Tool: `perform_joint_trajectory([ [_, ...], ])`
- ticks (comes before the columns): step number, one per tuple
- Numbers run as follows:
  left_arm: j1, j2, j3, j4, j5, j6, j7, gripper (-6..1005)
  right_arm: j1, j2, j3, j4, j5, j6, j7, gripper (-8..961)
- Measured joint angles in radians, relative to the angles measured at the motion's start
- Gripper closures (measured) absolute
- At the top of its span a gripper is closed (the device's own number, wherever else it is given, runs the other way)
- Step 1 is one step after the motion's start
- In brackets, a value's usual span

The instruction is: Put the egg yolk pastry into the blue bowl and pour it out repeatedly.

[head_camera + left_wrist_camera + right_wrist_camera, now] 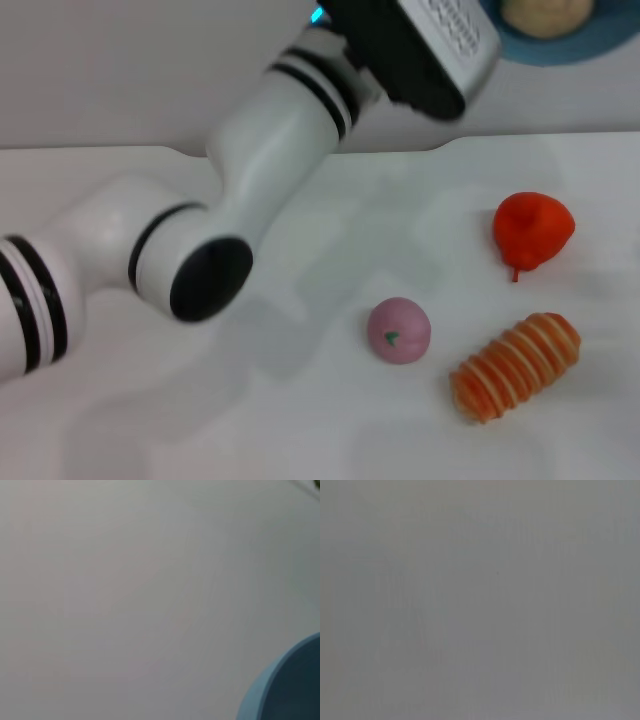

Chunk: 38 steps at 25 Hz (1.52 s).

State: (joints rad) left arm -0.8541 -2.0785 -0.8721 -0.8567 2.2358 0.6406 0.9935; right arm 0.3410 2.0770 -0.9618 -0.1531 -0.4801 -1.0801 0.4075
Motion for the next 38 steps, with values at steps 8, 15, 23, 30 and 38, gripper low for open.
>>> perform_joint_trajectory([
  [8, 0.027, 0.000, 0.123, 0.006, -0.003, 0.147, 0.054, 999, 0.003, 0.000, 0.000, 0.000, 0.000, 0.002, 0.000, 454],
  [15, -0.005, 0.000, 0.107, 0.007, -0.005, 0.042, 0.056, 1000, 0.004, 0.000, 0.000, 0.000, 0.000, 0.002, 0.000, 457],
  [23, -0.042, 0.001, -0.089, -0.018, -0.082, -0.320, 0.052, 1000, 0.004, 0.000, 0.000, 0.000, 0.000, 0.002, -0.001, 461],
  [30, -0.051, 0.006, -0.451, -0.008, -0.125, -0.810, 0.043, 1000, 0.012, -0.002, 0.000, 0.000, 0.000, 0.002, -0.002, 464],
  [38, -0.161, 0.017, -0.706, 0.203, 0.102, -1.156, -0.198, 1000, 0.032, -0.005, -0.010, -0.001, -0.007, 0.012, -0.001, 467],
])
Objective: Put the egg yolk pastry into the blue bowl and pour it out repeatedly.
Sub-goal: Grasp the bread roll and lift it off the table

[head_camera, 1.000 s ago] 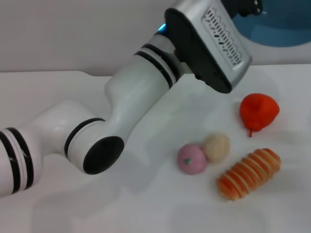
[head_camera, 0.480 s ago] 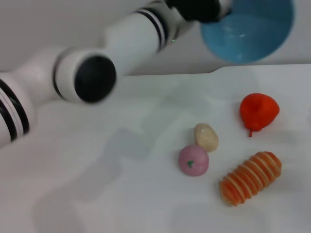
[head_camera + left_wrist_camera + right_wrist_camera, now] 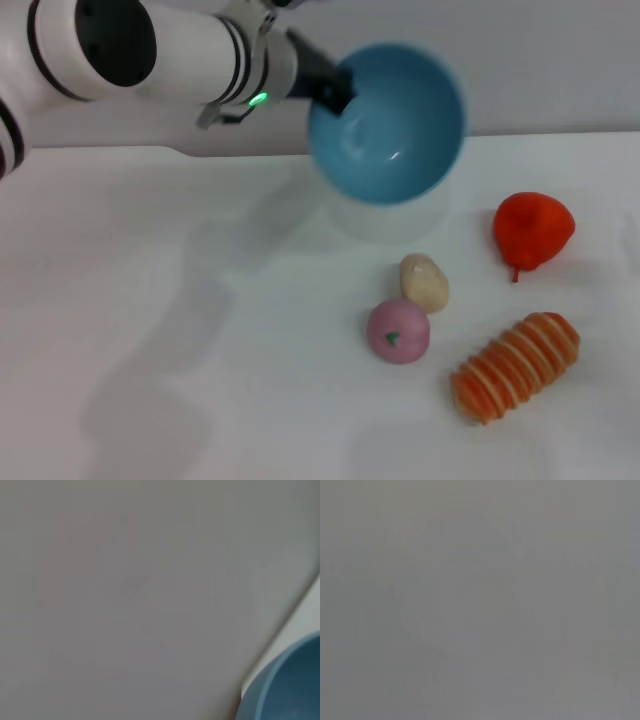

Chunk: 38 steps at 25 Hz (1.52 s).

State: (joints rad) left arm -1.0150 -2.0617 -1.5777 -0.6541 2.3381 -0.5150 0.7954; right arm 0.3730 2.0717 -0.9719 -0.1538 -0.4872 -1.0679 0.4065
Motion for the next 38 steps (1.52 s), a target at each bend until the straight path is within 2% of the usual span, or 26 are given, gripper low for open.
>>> perform_joint_trajectory([
  [3, -0.024, 0.001, -0.033, 0.040, 0.119, -0.072, -0.119, 1000, 0.018, -0.001, -0.006, -0.001, -0.002, 0.035, 0.003, 469],
  [7, -0.015, 0.006, -0.083, 0.018, 0.219, -0.178, -0.217, 999, 0.034, -0.003, -0.040, -0.022, -0.020, 0.059, 0.087, 471],
  [11, 0.010, 0.007, -0.146, 0.005, 0.281, -0.229, -0.255, 999, 0.029, -0.004, -0.085, -0.129, -0.181, 0.123, 0.248, 472],
  [14, 0.023, 0.007, -0.150, 0.001, 0.304, -0.243, -0.291, 999, 0.038, -0.004, -0.119, -0.222, -0.359, 0.238, 0.416, 474],
  [17, 0.031, 0.007, -0.152, 0.002, 0.328, -0.269, -0.313, 999, 0.046, -0.006, -0.148, -0.316, -0.574, 0.310, 0.674, 475],
  [21, 0.051, 0.006, -0.157, 0.006, 0.332, -0.268, -0.329, 1000, 0.050, -0.008, -0.153, -0.459, -0.928, 0.316, 1.082, 477],
  [24, 0.072, 0.007, -0.165, -0.005, 0.334, -0.264, -0.344, 1000, 0.070, -0.013, -0.154, -0.525, -1.129, 0.295, 1.336, 478],
  [30, 0.084, 0.007, -0.166, -0.005, 0.335, -0.258, -0.350, 1000, 0.169, -0.057, -0.148, -0.495, -1.351, 0.186, 1.680, 481],
  [33, 0.084, 0.006, -0.166, -0.004, 0.335, -0.252, -0.356, 1000, 0.208, -0.065, -0.146, -0.475, -1.428, 0.177, 1.766, 482],
  [38, 0.084, 0.006, -0.166, -0.002, 0.336, -0.251, -0.363, 999, 0.267, -0.081, -0.146, -0.404, -1.445, 0.177, 1.849, 484],
])
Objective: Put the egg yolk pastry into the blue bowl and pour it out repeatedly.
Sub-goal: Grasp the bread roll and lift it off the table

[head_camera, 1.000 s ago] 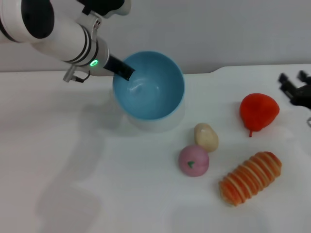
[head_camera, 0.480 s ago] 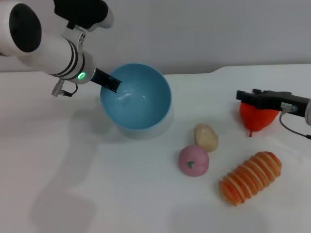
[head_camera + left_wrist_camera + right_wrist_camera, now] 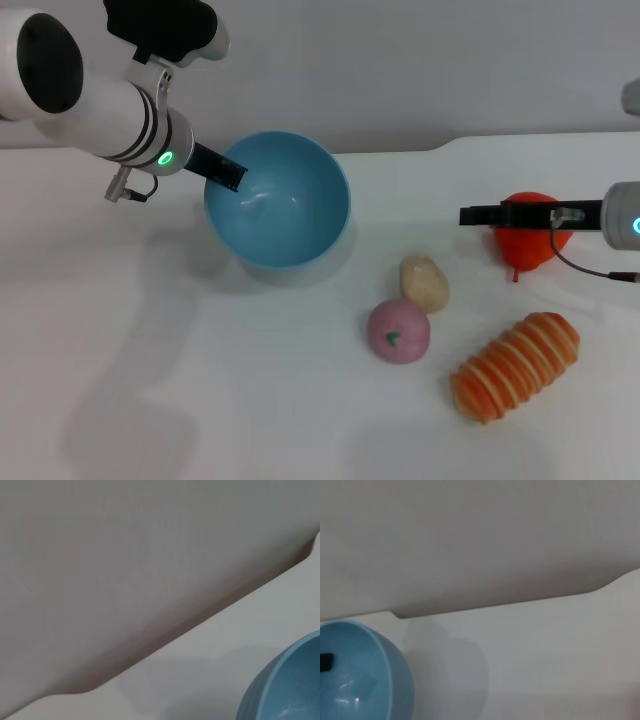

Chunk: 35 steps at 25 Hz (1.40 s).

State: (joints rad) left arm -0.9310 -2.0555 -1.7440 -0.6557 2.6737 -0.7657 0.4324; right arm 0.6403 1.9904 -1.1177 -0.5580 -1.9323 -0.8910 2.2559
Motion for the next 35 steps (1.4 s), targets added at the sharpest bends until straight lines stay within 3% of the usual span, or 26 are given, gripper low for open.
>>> perform_joint_trajectory([
  [5, 0.001, -0.001, 0.005, 0.003, 0.000, 0.001, 0.000, 999, 0.047, 0.004, -0.007, 0.057, -0.002, 0.009, 0.000, 487],
  [11, 0.002, -0.002, 0.007, 0.005, 0.000, 0.002, 0.000, 999, 0.069, 0.035, -0.009, 0.107, -0.003, 0.042, -0.001, 489],
  [15, 0.002, -0.002, 0.008, 0.005, 0.000, 0.002, 0.000, 999, 0.067, 0.043, -0.010, 0.119, -0.003, 0.052, -0.001, 491],
  [35, 0.013, -0.005, 0.013, 0.007, 0.000, 0.010, 0.009, 999, 0.091, 0.060, -0.010, 0.186, -0.004, 0.061, 0.005, 500],
])
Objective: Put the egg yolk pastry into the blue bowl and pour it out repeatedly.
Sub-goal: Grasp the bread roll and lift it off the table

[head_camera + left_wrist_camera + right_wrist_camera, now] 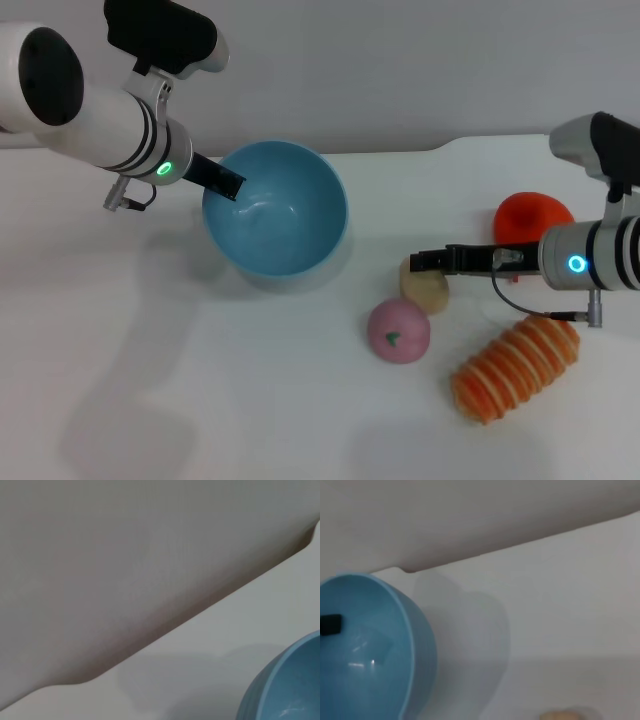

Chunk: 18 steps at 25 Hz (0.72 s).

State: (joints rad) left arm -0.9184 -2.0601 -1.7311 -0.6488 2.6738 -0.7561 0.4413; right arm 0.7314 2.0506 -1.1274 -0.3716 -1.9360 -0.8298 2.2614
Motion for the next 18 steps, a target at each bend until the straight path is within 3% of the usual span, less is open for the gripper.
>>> perform_joint_trajectory([
  [18, 0.000, 0.000, 0.021, -0.007, 0.000, 0.006, -0.001, 999, -0.006, 0.005, -0.002, 0.028, -0.017, 0.046, -0.018, 508],
])
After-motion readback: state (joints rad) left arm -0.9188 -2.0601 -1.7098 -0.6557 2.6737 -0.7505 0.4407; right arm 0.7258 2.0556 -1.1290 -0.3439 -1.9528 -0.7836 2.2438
